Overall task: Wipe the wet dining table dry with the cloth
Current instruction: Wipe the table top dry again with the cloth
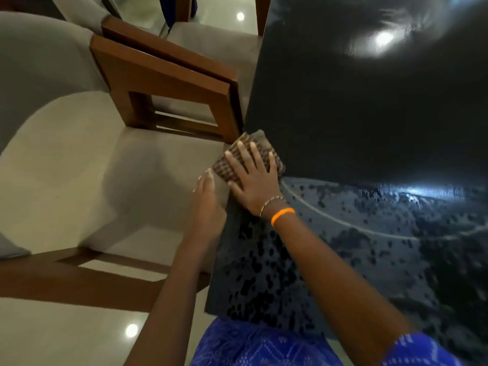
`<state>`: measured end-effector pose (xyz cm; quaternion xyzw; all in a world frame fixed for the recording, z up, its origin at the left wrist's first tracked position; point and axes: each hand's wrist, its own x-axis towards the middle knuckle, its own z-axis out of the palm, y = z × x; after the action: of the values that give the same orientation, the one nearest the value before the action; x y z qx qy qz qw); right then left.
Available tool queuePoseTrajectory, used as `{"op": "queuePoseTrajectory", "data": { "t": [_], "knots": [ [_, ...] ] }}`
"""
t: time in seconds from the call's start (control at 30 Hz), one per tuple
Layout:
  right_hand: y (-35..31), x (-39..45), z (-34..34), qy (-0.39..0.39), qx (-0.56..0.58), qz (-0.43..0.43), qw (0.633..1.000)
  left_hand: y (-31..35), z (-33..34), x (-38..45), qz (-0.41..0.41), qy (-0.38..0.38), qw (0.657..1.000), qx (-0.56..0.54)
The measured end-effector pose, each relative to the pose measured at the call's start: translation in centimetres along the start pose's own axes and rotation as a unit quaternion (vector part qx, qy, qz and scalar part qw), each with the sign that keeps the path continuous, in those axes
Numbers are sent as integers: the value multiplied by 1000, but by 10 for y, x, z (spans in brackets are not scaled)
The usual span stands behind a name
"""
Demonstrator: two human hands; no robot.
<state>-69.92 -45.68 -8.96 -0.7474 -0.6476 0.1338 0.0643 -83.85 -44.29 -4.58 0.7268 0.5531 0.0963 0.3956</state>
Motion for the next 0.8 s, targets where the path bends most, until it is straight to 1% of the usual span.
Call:
{"op": "queuePoseTrajectory", "data": {
  "t": [0.07,0.13,0.23,0.33,0.37,0.47,0.57,0.63,0.7,0.73,0.8],
  "knots": [
    [-8,-27,10,6,-12,-25,1000,3,7,-4,-3,-5,1000,6],
    [-1,-36,9,3,-28,-33,999,9,16,-9,-1,-16,1000,23],
    [29,-50,-1,-6,-32,-7,999,17,28,-19,-15,-56,998,20],
    [78,-77,-15,13,-29,69,997,22,35,-26,-58,-137,989,-3],
    [98,-89,-20,23,-33,104,994,24,38,-27,-66,-151,986,1],
    [159,-126,-35,46,-41,222,973,29,45,-27,-83,-146,985,34],
    [202,-157,-44,60,-22,312,948,29,49,-27,-76,-139,986,53],
    [209,-161,-45,63,-4,357,932,26,48,-28,-67,-134,988,47],
    [196,-153,-40,76,6,397,915,24,47,-28,-59,-133,989,26],
    [184,-147,-37,81,7,405,911,24,44,-27,-58,-130,990,4],
    [152,-132,-28,76,1,371,925,24,35,-25,-69,-122,987,-72]
  ]
}}
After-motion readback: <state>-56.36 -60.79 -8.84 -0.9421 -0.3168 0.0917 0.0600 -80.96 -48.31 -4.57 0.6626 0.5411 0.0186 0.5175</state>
